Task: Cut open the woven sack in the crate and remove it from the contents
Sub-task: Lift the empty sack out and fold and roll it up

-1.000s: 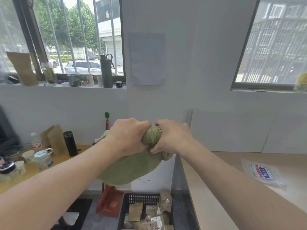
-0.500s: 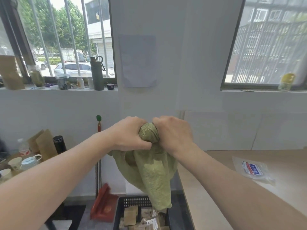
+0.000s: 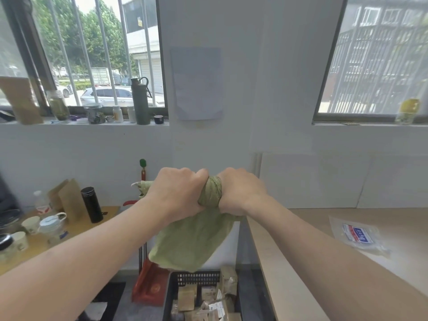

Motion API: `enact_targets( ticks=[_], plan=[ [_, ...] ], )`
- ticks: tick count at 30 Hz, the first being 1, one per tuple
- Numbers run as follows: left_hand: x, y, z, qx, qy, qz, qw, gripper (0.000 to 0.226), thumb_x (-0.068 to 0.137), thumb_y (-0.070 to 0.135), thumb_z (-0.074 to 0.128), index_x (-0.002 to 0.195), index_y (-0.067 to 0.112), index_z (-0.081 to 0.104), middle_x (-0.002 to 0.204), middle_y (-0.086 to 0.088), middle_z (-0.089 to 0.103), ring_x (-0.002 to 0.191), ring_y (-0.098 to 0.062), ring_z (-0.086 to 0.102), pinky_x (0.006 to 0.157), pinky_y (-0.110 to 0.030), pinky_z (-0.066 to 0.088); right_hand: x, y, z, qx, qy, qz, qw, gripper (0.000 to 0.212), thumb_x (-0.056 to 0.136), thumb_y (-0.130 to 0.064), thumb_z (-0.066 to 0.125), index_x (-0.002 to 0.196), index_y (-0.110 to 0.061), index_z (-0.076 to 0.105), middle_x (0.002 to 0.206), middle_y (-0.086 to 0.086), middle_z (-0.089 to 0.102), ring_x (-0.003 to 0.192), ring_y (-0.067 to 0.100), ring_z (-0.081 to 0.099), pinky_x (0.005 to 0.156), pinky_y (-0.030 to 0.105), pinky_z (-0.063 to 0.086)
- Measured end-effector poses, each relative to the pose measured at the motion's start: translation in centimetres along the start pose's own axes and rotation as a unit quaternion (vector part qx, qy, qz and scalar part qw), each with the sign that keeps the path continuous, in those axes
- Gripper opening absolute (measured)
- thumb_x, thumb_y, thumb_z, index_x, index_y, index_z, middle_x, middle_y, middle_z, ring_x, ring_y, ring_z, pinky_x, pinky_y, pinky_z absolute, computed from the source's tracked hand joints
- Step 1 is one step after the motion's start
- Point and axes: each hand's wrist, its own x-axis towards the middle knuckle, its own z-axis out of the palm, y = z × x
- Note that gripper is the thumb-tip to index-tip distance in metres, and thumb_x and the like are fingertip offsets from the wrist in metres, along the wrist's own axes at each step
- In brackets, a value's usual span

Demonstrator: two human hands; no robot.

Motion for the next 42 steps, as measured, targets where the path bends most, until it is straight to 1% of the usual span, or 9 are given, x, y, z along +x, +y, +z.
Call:
enact_targets(
  ticks=[4,7,10,17,22,25,31,37,42],
  plan=[
    [0.5,-0.6,-0.7,-0.056,-0.040,-0.019,0.997,0.029,0.075,0.049,0.063,0.083,0.025,0.047,0.065,0.007,0.051,0.061,-0.022,0.057,0.057,-0.031,0.042,0.1,0.1,0.2,-0.028,0.066,-0.050,0.996,0.018,0.069,-0.024,0.069,0.080,-0.023,0.055,0.070,-0.006,0.063,0.068,0.022,0.067,0.061,0.030,0.043],
    [0.6,-1.2,-0.8,-0.152,-0.064,-0.071,0.984,0.026,0.064,0.049,0.065,0.071,0.025,0.057,0.061,0.006,0.061,0.061,-0.021,0.063,0.057,-0.031,0.053,0.1,0.2,0.4,-0.146,0.176,-0.126,0.965,0.043,0.062,-0.035,0.081,0.094,-0.028,0.053,0.088,-0.006,0.063,0.084,0.024,0.064,0.074,0.036,0.030],
    [1.2,-1.6,-1.1,-0.267,-0.106,-0.114,0.951,0.034,0.056,0.048,0.069,0.061,0.016,0.057,0.052,0.006,0.059,0.053,-0.020,0.060,0.051,-0.029,0.049,0.2,0.4,0.8,-0.223,0.239,-0.110,0.938,0.065,0.043,-0.035,0.091,0.099,-0.025,0.059,0.086,-0.003,0.064,0.077,0.025,0.065,0.077,0.038,0.035],
    [1.6,-1.0,-2.0,-0.464,-0.206,-0.123,0.852,0.029,0.058,0.028,0.075,0.059,0.014,0.050,0.055,0.001,0.046,0.050,-0.021,0.043,0.053,-0.036,0.036,0.4,1.4,0.4,-0.200,0.322,-0.123,0.917,0.035,0.045,-0.001,0.076,0.069,-0.021,0.058,0.062,-0.001,0.057,0.055,0.027,0.058,0.061,0.032,0.024],
    [1.0,-0.5,-2.4,-0.275,-0.158,-0.069,0.946,0.041,0.058,0.052,0.072,0.076,0.019,0.057,0.065,0.010,0.063,0.064,-0.020,0.063,0.059,-0.036,0.056,0.0,1.5,0.2,-0.151,0.230,-0.110,0.955,0.025,0.071,-0.004,0.065,0.085,-0.024,0.059,0.083,0.001,0.068,0.080,0.031,0.067,0.065,0.033,0.029],
    [0.3,-0.1,-1.8,-0.126,-0.095,-0.035,0.987,0.052,0.064,0.061,0.070,0.093,0.027,0.045,0.076,0.008,0.058,0.072,-0.020,0.061,0.057,-0.033,0.046,-0.2,1.4,-0.1,-0.114,0.164,-0.072,0.977,0.022,0.080,-0.011,0.060,0.093,-0.028,0.060,0.090,-0.005,0.068,0.091,0.027,0.067,0.068,0.031,0.033],
    [0.1,0.9,-0.7,-0.021,-0.014,-0.086,0.996,0.055,0.074,0.055,0.070,0.106,0.025,0.037,0.085,0.006,0.059,0.075,-0.024,0.064,0.055,-0.031,0.038,0.4,0.7,-1.0,-0.040,0.087,0.001,0.995,0.023,0.074,-0.010,0.063,0.089,-0.028,0.062,0.073,-0.008,0.054,0.076,0.026,0.060,0.060,0.029,0.039],
    [0.7,0.1,-0.1,-0.011,-0.007,-0.072,0.997,0.031,0.081,0.040,0.060,0.095,0.024,0.038,0.074,0.006,0.058,0.068,-0.026,0.064,0.052,-0.031,0.037,0.7,0.7,-1.2,-0.019,0.066,-0.004,0.998,0.022,0.073,-0.011,0.062,0.088,-0.027,0.061,0.073,-0.006,0.058,0.072,0.026,0.058,0.055,0.027,0.036],
    [1.3,-0.6,-0.6,-0.105,-0.033,-0.092,0.990,0.021,0.069,0.034,0.063,0.086,0.026,0.053,0.069,0.005,0.056,0.064,-0.022,0.058,0.057,-0.031,0.042,0.9,1.5,-0.6,-0.081,0.179,-0.085,0.977,0.035,0.072,-0.012,0.067,0.101,-0.028,0.055,0.090,-0.006,0.061,0.092,0.025,0.062,0.079,0.037,0.030]
  ],
)
